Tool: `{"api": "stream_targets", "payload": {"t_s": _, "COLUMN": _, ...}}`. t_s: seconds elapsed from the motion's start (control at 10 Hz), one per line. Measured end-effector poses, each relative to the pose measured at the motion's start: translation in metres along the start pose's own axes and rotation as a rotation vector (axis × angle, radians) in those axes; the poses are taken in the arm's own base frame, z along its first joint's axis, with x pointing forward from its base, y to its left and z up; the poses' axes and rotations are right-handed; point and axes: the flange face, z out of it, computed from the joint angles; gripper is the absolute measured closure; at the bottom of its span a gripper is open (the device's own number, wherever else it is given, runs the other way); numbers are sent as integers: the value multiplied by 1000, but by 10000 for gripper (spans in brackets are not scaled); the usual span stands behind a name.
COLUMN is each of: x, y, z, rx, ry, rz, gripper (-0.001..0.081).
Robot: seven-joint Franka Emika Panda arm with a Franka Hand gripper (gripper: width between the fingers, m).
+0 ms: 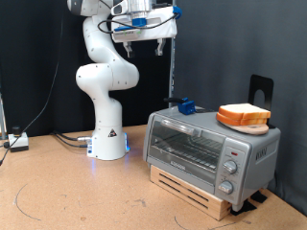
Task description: Make a piece of toast with the oven
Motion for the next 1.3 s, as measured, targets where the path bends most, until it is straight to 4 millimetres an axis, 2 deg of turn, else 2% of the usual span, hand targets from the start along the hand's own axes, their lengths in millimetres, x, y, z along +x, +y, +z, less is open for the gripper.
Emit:
{"api": "stream_targets", "payload": {"t_s": 0.2, "x": -13, "y": 5, "z": -6, "rx": 21, "ry": -48, "rz": -254, "gripper": -1}}
{"api": "stream_targets", "payload": {"t_s": 0.4, "x": -12, "y": 8, "z": 3, "rx": 12, "ry": -80, "rz": -478, "gripper": -1}}
{"api": "stream_targets", "payload": {"t_s": 0.5, "x": -11, "y": 7, "z": 2, "rx": 11, "ry": -77, "rz": -433, "gripper": -1}}
{"api": "stream_targets", "payload": {"t_s": 0.7, "x": -17, "y": 12, "z": 5, "rx": -19, "ry": -149, "rz": -641, "gripper": -1}}
{"api": "stream_targets", "payload": {"t_s": 0.8, "x": -17, "y": 11, "z": 9, "rx": -16, "ry": -191, "rz": -759, "gripper": -1}}
{"api": "stream_targets", "payload": {"t_s": 1.0, "x": -12, "y": -5, "z": 27, "rx": -5, "ry": -278, "rz": -970, "gripper": -1}}
{"api": "stream_targets", "payload": {"t_s": 1.3, "x": -14, "y": -3, "z": 32, "rx": -7, "ry": -303, "rz": -963, "gripper": -1}}
